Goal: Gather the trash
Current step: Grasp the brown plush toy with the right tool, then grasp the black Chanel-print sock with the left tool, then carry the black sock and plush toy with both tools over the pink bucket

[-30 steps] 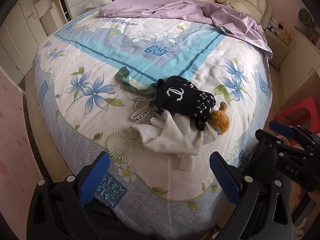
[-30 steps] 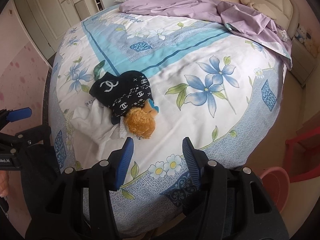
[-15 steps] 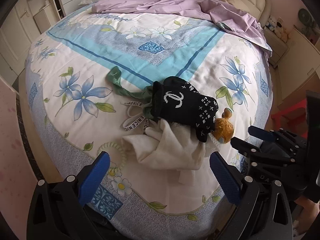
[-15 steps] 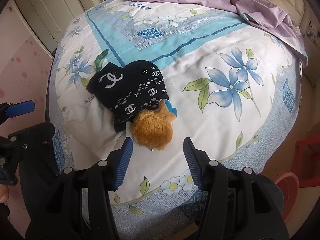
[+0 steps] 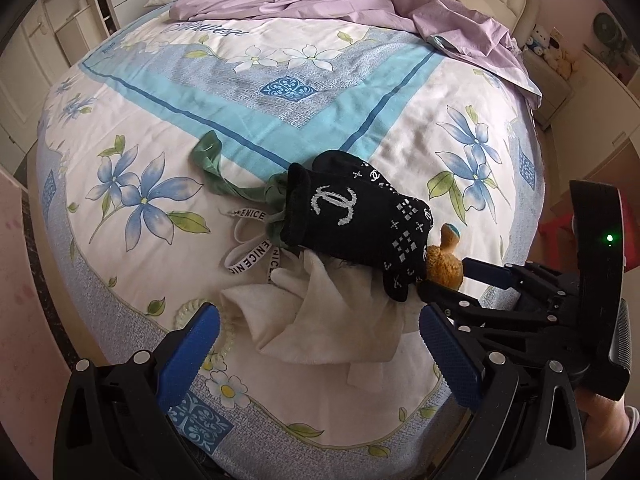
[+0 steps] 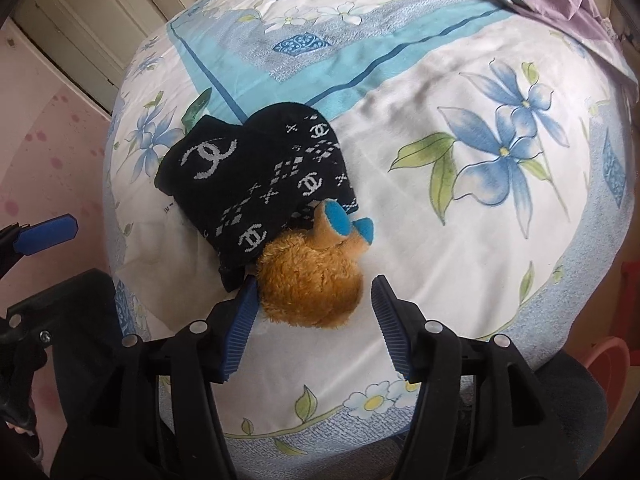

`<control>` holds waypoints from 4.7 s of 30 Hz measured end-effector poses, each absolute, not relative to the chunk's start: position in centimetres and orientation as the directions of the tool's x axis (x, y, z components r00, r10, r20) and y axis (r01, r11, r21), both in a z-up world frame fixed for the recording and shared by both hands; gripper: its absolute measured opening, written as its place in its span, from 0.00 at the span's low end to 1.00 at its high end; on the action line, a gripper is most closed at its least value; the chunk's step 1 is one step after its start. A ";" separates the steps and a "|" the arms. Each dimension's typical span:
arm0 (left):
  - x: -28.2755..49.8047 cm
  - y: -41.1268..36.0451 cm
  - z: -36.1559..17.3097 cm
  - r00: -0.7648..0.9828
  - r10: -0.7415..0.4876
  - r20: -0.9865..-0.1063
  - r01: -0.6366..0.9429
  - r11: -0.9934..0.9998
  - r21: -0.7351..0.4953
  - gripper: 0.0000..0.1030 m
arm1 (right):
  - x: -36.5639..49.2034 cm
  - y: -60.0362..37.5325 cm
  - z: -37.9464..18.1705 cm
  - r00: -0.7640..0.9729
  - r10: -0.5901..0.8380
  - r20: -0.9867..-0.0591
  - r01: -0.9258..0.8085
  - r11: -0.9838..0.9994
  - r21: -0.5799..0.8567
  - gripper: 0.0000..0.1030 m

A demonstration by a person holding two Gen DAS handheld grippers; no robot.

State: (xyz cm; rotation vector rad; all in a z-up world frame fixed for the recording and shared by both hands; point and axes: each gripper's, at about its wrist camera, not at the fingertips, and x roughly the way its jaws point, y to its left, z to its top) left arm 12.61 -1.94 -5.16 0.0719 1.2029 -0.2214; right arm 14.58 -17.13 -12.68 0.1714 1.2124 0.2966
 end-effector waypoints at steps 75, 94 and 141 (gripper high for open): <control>10.0 -16.3 2.1 0.315 -0.241 -0.918 0.502 0.863 -0.055 0.13 | 4.8 -31.4 -2.9 0.515 0.153 -0.843 -0.014 0.985 0.170 0.47; 7.5 -28.7 2.7 0.267 -0.312 -0.912 0.672 0.739 -0.056 0.13 | -0.9 -41.8 -1.8 0.560 0.006 -0.828 0.209 0.967 0.148 0.47; -3.6 -51.7 -5.0 0.057 -0.284 -0.957 0.921 0.384 -0.059 0.19 | -14.3 -56.8 -7.3 0.455 -0.230 -0.860 0.650 0.746 0.144 0.47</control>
